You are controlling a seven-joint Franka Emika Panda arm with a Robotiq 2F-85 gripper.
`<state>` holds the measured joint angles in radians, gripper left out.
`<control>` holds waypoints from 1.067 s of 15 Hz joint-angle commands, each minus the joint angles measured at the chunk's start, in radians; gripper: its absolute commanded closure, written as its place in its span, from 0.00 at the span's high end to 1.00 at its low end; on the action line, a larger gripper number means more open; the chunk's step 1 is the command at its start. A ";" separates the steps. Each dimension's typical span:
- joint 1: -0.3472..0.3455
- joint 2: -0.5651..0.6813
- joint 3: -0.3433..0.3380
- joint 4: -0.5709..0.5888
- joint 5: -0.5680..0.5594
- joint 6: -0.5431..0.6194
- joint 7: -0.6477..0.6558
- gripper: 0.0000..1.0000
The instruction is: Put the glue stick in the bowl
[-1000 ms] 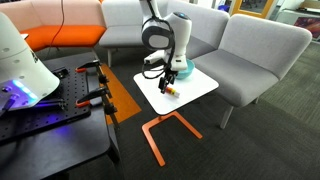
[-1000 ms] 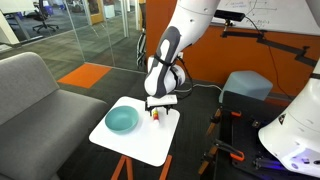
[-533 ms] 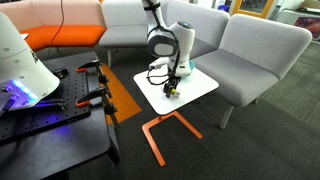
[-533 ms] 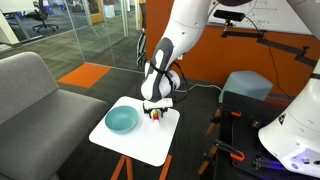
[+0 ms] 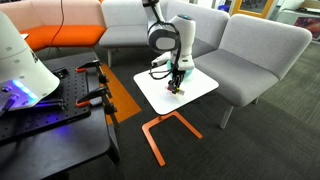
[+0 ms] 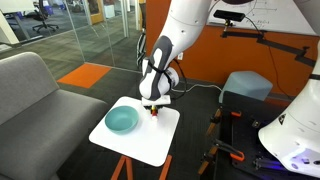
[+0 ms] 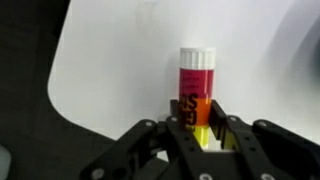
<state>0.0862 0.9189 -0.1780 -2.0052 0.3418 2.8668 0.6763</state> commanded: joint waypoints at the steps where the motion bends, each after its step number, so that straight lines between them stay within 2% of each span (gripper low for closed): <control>1: 0.157 -0.055 -0.135 -0.089 0.023 0.126 0.112 0.08; 4: 0.316 -0.059 -0.250 -0.134 0.009 0.241 0.166 0.08; 10: 0.756 0.046 -0.528 -0.203 0.090 0.408 0.205 0.08; 11: 0.810 0.069 -0.556 -0.208 0.119 0.426 0.195 0.08; 13: 0.874 0.085 -0.570 -0.223 0.161 0.455 0.162 0.08; 16: 0.931 0.119 -0.558 -0.220 0.213 0.497 0.127 0.08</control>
<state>0.9720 0.9966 -0.7241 -2.2217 0.5029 3.3027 0.8566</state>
